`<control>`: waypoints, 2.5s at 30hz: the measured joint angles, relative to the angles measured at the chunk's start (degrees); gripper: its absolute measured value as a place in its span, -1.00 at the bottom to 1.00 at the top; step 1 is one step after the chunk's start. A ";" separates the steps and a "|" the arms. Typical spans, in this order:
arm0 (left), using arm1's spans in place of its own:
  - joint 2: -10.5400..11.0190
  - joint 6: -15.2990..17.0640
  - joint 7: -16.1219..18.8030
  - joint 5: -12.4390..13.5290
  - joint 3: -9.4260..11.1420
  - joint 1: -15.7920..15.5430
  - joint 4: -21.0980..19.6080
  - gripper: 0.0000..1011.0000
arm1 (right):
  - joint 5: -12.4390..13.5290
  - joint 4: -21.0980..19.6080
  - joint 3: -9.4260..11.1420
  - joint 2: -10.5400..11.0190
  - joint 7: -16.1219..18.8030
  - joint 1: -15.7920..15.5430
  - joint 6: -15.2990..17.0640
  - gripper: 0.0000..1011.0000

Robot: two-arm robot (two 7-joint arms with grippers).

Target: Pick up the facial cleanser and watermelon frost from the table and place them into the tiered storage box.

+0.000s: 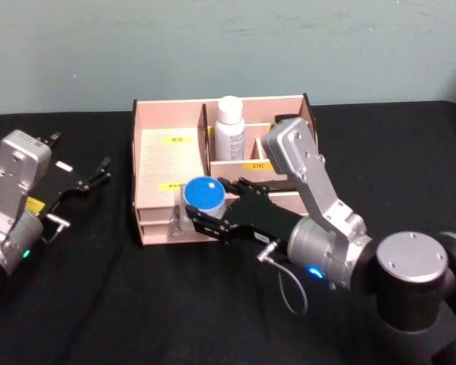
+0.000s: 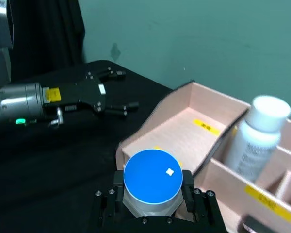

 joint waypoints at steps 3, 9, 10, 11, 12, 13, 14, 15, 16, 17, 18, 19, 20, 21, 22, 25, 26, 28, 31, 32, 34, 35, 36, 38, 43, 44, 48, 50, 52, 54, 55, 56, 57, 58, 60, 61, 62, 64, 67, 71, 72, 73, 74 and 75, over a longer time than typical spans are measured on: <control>0.00 0.00 0.00 0.00 0.00 0.00 0.00 1.00 | -0.04 1.71 -0.91 -1.17 0.10 1.99 -0.38 0.42; 0.00 0.00 0.00 0.00 0.00 0.00 0.00 1.00 | -0.44 4.82 -2.25 -2.81 0.13 5.05 -1.33 0.42; 0.00 0.00 0.00 0.00 0.00 0.00 0.00 1.00 | -0.55 5.59 -2.51 -3.18 0.13 5.72 -1.58 0.42; 0.00 0.00 0.00 0.00 0.00 0.00 0.00 1.00 | -0.61 6.00 -2.64 -3.34 0.13 6.09 -1.73 0.42; 0.00 0.00 0.00 0.00 0.00 0.00 0.00 1.00 | -0.72 6.88 -2.90 -3.69 0.13 6.77 -1.97 0.42; 0.00 0.00 0.00 0.00 0.00 0.00 0.00 1.00 | -0.78 7.30 -3.01 -3.87 0.12 7.10 -2.08 0.42; 0.00 0.00 0.00 0.00 0.00 0.00 0.00 1.00 | -0.84 7.70 -3.10 -4.04 0.11 7.43 -2.22 0.42; 0.00 0.00 0.00 0.00 0.00 0.00 0.00 1.00 | -0.98 8.45 -3.24 -4.40 0.00 8.00 -2.45 0.42; 0.00 0.00 0.00 0.00 0.00 0.00 0.00 1.00 | -1.07 8.82 -3.30 -4.57 -0.08 8.27 -2.54 0.42; 0.00 0.00 0.00 0.00 0.00 0.00 0.00 1.00 | -1.15 9.21 -3.36 -4.75 -0.17 8.54 -2.67 0.42; 0.00 0.00 0.00 0.00 0.00 0.00 0.00 1.00 | -1.30 10.04 -3.42 -5.13 -0.32 9.14 -2.93 0.42; 0.00 0.00 0.00 0.00 0.00 0.00 0.00 1.00 | -1.37 10.48 -3.44 -5.31 -0.40 9.44 -3.04 0.42; 0.00 0.00 0.00 0.00 0.00 0.00 0.00 1.00 | -1.45 10.90 -3.45 -5.50 -0.51 9.72 -3.14 0.42; 0.00 0.00 0.00 0.00 0.00 0.00 0.00 1.00 | -1.57 11.71 -3.47 -5.82 -0.63 10.22 -3.26 0.42; 0.00 0.00 0.00 0.00 0.00 0.00 0.00 1.00 | -1.66 12.12 -3.49 -6.00 -0.72 10.47 -3.31 0.42; 0.00 0.00 0.00 0.00 0.00 0.00 0.00 1.00 | -1.97 13.86 -3.50 -6.71 -1.05 11.48 -3.55 0.42; 0.00 0.00 0.00 0.00 0.00 0.00 0.00 1.00 | -2.04 14.27 -3.50 -6.89 -1.12 11.72 -3.59 0.42; 0.00 0.00 0.00 0.00 0.00 0.00 0.00 1.00 | -2.15 15.15 -3.47 -7.22 -1.25 12.16 -3.68 0.42; 0.00 0.00 0.00 0.00 0.00 0.00 0.00 1.00 | -2.37 16.99 -3.36 -7.91 -1.38 13.04 -3.99 0.42; 0.00 0.00 0.00 0.00 0.00 0.00 0.00 1.00 | -2.39 17.29 -3.33 -8.03 -1.39 13.18 -4.06 0.42; 0.00 0.00 0.00 0.00 0.00 0.00 0.00 1.00 | -2.43 18.20 -3.28 -8.37 -1.39 13.56 -4.26 0.42; 0.00 0.00 0.00 0.00 0.00 0.00 0.00 1.00 | -2.43 18.48 -3.26 -8.49 -1.39 13.69 -4.33 0.42; 0.00 0.00 0.00 0.00 0.00 0.00 0.00 1.00 | -2.44 18.76 -3.25 -8.59 -1.38 13.80 -4.39 0.42; 0.00 0.00 0.00 0.00 0.00 0.00 0.00 1.00 | -2.49 19.54 -3.26 -8.83 -1.30 14.13 -4.54 0.42; 0.00 0.00 0.00 0.00 0.00 0.00 0.00 1.00 | -2.57 19.98 -3.36 -8.93 -1.13 14.33 -4.60 0.42; 0.00 0.00 0.00 0.00 0.00 0.00 0.00 1.00 | -2.57 19.94 -3.36 -8.91 -1.13 14.33 -4.60 0.42; 0.00 0.00 0.00 0.00 0.00 0.00 0.00 1.00 | -2.57 19.83 -3.35 -8.88 -1.13 14.28 -4.60 0.42; 0.00 0.00 0.00 0.00 0.00 0.00 0.00 1.00 | -2.57 19.76 -3.34 -8.87 -1.13 14.25 -4.59 0.53; 0.00 0.00 0.00 0.00 0.00 0.00 0.00 1.00 | -2.57 19.69 -3.33 -8.86 -1.13 14.22 -4.58 0.58; 0.00 0.00 0.00 0.00 0.00 0.00 0.00 1.00 | -2.56 19.65 -3.32 -8.86 -1.14 14.19 -4.57 0.74; 0.00 0.00 0.00 0.00 0.00 0.00 0.00 1.00 | -2.56 19.64 -3.32 -8.85 -1.14 14.18 -4.57 0.77; 0.00 0.00 0.00 0.00 0.00 0.00 0.00 1.00 | -2.56 19.62 -3.31 -8.85 -1.14 14.17 -4.57 0.81; 0.00 0.00 0.00 0.00 0.00 0.00 0.00 1.00 | -2.56 19.61 -3.31 -8.84 -1.14 14.16 -4.57 0.83; 0.00 0.00 0.00 0.00 0.00 0.00 0.00 1.00 | -2.55 19.59 -3.30 -8.84 -1.14 14.15 -4.56 0.91; 0.00 0.00 0.00 0.00 0.00 0.00 0.00 1.00 | -2.55 19.57 -3.29 -8.83 -1.15 14.15 -4.55 0.98; 0.00 0.00 0.00 0.00 0.00 0.00 0.00 1.00 | -2.55 19.53 -3.26 -8.83 -1.16 14.11 -4.62 0.98; 0.00 0.00 0.00 0.00 0.00 0.00 0.00 1.00 | -2.58 19.33 -3.11 -8.79 -1.29 13.93 -5.03 0.98; 0.00 0.00 0.00 0.00 0.00 0.00 0.00 1.00 | -2.71 18.76 -2.83 -8.66 -1.61 13.56 -5.83 0.98; 0.00 0.00 0.00 0.00 0.00 0.00 0.00 1.00 | -3.02 17.42 -2.58 -8.21 -1.80 12.90 -6.93 0.98; 0.00 0.00 0.00 0.00 0.00 0.00 0.00 1.00 | -4.06 14.60 -2.40 -7.20 -2.38 11.72 -8.76 0.98; 0.00 0.00 0.00 0.00 0.00 0.00 0.00 1.00 | -4.39 13.85 -2.34 -6.93 -2.58 11.37 -9.26 0.98; 0.00 0.00 0.00 0.00 0.00 0.00 0.00 1.00 | -5.05 12.35 -2.17 -6.38 -3.08 10.68 -10.18 0.98; 0.00 0.00 0.00 0.00 0.00 0.00 0.00 1.00 | -5.37 11.63 -2.01 -6.14 -3.39 10.30 -10.62 0.98; 0.00 0.00 0.00 0.00 0.00 0.00 0.00 1.00 | -5.94 10.14 -1.55 -5.64 -4.05 9.53 -11.36 0.98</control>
